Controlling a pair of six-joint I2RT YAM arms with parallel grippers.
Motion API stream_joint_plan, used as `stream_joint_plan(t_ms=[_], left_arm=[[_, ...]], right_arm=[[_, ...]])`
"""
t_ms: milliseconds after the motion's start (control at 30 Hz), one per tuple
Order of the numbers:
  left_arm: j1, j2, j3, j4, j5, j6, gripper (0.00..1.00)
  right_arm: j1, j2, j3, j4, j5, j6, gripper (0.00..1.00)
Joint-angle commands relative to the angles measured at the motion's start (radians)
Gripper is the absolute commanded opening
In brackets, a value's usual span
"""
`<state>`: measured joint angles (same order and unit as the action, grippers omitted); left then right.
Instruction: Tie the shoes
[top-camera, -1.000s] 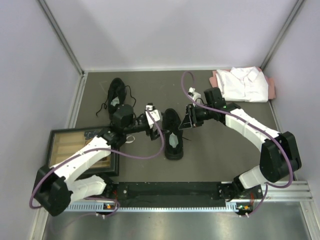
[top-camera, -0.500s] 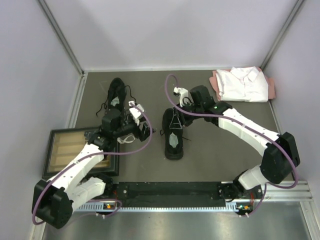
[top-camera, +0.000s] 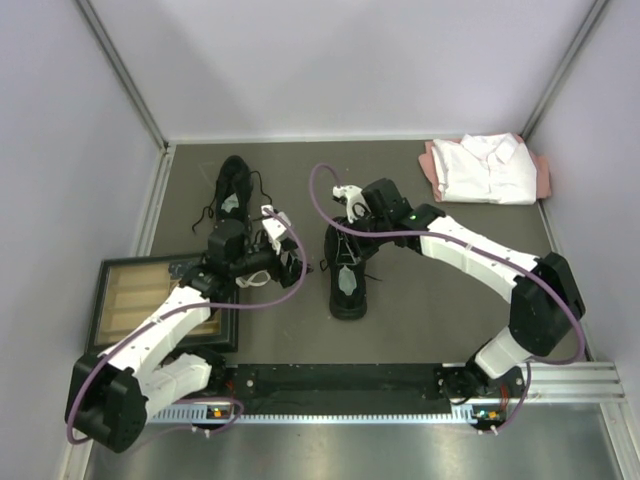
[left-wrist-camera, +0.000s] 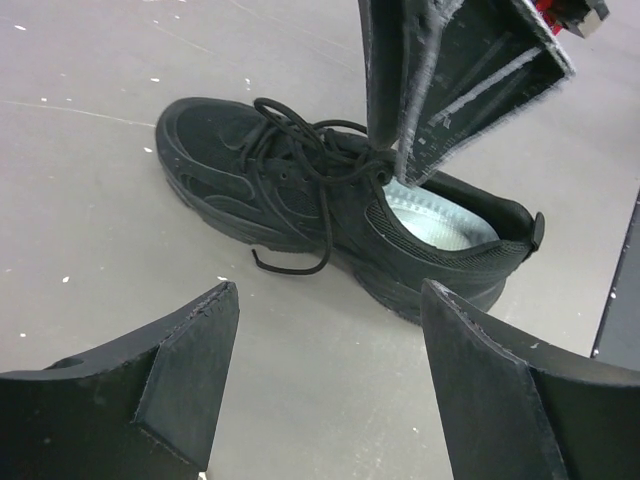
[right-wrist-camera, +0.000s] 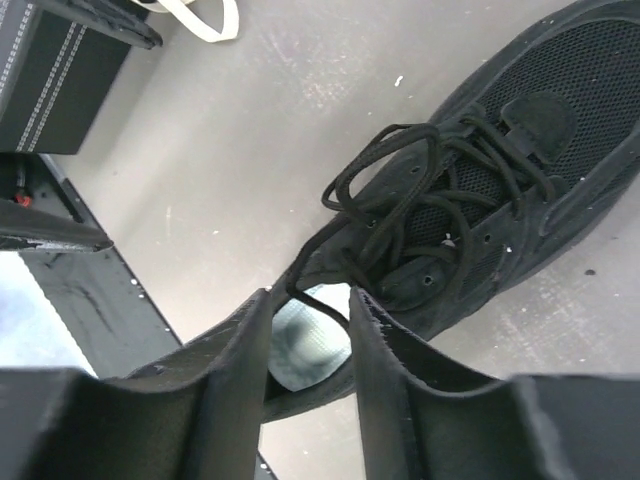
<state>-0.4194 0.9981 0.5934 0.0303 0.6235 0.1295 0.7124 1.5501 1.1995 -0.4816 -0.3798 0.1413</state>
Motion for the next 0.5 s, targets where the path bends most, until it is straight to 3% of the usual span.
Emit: stream_joint_plan(t_ms=[0, 33, 133, 467], left_arm=[[0.002, 0.016, -0.003, 0.054, 0.048, 0.016, 0.77], [0.002, 0.022, -0.003, 0.057, 0.061, 0.015, 0.77], [0.001, 0.036, -0.003, 0.069, 0.122, 0.054, 0.75], [-0.093, 0.091, 0.002, 0.143, 0.13, 0.232, 0.75]], right_arm=[[0.013, 0.01, 0.063, 0.011, 0.022, -0.014, 0.28], [0.013, 0.007, 0.061, 0.008, 0.022, -0.009, 0.16], [0.015, -0.019, 0.049, -0.002, 0.018, -0.008, 0.01], [-0.019, -0.119, -0.029, 0.017, 0.01, 0.04, 0.0]])
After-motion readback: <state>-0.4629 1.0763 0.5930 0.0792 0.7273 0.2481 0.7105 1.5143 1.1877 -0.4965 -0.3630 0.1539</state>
